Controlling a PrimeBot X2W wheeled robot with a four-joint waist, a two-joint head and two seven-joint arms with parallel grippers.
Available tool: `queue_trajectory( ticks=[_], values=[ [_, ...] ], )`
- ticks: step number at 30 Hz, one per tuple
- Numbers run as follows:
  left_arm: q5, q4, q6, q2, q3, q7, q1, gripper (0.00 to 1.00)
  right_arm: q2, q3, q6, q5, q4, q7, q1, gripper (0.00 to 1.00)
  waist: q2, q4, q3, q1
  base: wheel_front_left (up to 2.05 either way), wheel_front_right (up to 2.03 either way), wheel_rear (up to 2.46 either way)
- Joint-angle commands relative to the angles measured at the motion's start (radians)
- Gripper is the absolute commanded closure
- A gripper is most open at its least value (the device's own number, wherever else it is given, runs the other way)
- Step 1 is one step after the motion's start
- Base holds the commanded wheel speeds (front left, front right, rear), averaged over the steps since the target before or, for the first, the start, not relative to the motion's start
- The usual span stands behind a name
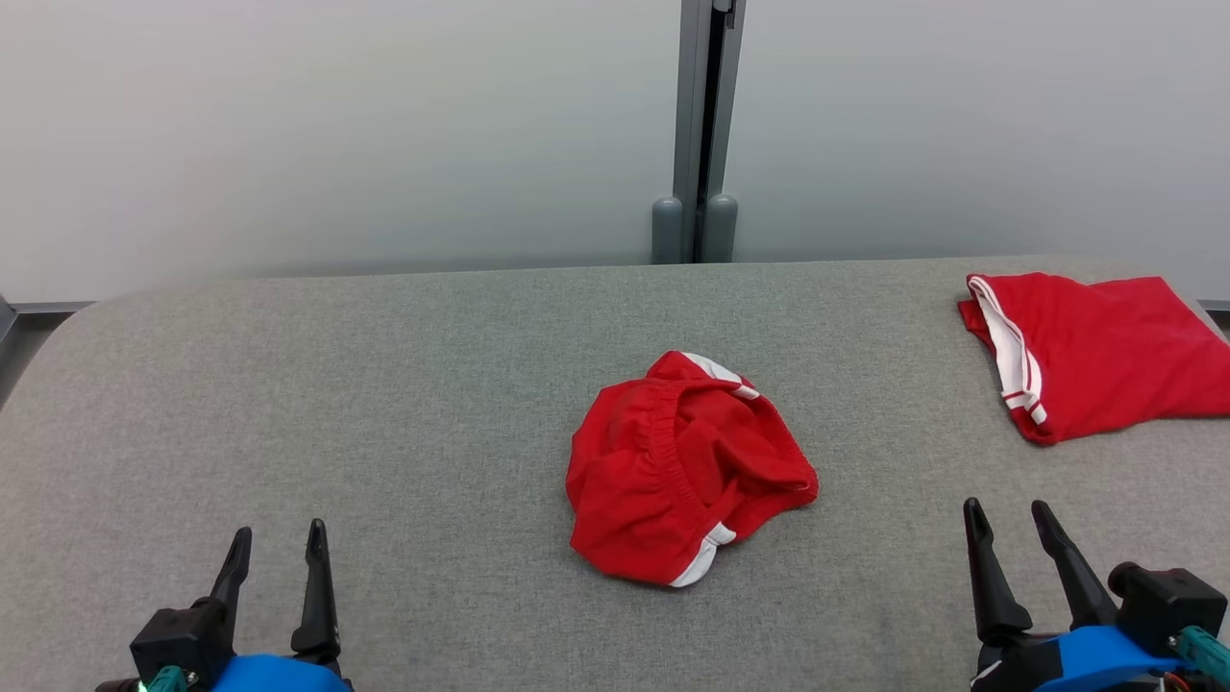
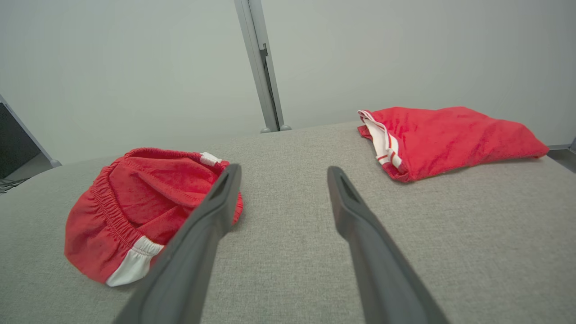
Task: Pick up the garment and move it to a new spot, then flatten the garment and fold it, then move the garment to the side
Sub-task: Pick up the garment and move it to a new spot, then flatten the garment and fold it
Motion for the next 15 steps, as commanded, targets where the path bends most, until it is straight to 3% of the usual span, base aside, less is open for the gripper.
queue_trajectory(
  ticks=[1, 15],
  values=[
    [0.005, -0.002, 0.002, 0.004, 0.002, -0.006, -0.014, 0.0, -0.001, -0.003, 0.0, -0.003, 0.001, -0.009, 0.015, 0.0, 0.0, -0.001, 0.0, 0.0, 0.0, 0.0, 0.0],
    [-0.008, -0.007, 0.014, 0.001, -0.012, 0.013, -0.03, 0.0, -0.001, 0.009, 0.0, 0.002, 0.022, -0.027, -0.003, 0.0, 0.0, -0.017, 0.011, 0.0, 0.0, 0.0, 0.0]
  ],
)
